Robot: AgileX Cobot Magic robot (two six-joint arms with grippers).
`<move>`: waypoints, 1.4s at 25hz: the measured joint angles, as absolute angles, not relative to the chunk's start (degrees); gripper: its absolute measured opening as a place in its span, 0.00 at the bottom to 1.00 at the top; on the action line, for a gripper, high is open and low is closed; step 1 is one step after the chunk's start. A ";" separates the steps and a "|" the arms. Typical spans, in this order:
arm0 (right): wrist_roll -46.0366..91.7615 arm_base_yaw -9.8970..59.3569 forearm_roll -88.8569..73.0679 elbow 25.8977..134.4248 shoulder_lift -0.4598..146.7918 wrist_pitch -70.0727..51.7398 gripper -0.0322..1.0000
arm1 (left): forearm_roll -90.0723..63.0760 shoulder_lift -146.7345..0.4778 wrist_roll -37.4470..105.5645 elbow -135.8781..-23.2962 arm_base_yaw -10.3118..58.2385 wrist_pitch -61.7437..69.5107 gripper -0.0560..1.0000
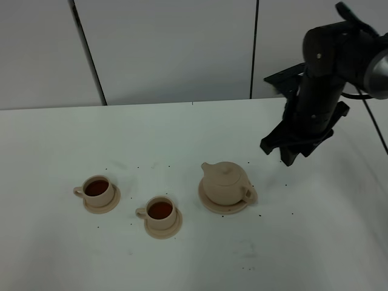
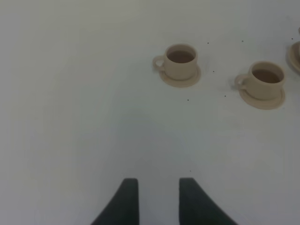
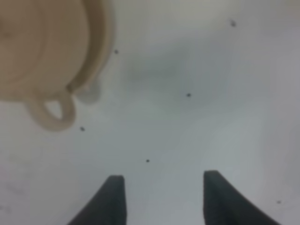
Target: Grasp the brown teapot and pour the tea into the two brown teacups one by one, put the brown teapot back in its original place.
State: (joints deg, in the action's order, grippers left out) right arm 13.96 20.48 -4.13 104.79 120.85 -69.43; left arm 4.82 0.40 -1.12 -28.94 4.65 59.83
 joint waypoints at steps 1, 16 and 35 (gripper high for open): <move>13.57 19.68 -4.21 104.79 120.85 -69.43 0.40 | 4.82 0.40 -1.12 -28.94 4.65 59.83 0.32; 6.13 5.25 -5.93 102.41 118.98 -69.37 0.40 | 4.82 0.40 -1.12 -28.94 4.65 59.83 0.32; 6.09 -3.21 -6.53 58.02 77.58 -66.25 0.40 | 4.82 0.40 -1.20 -28.94 4.65 59.83 0.32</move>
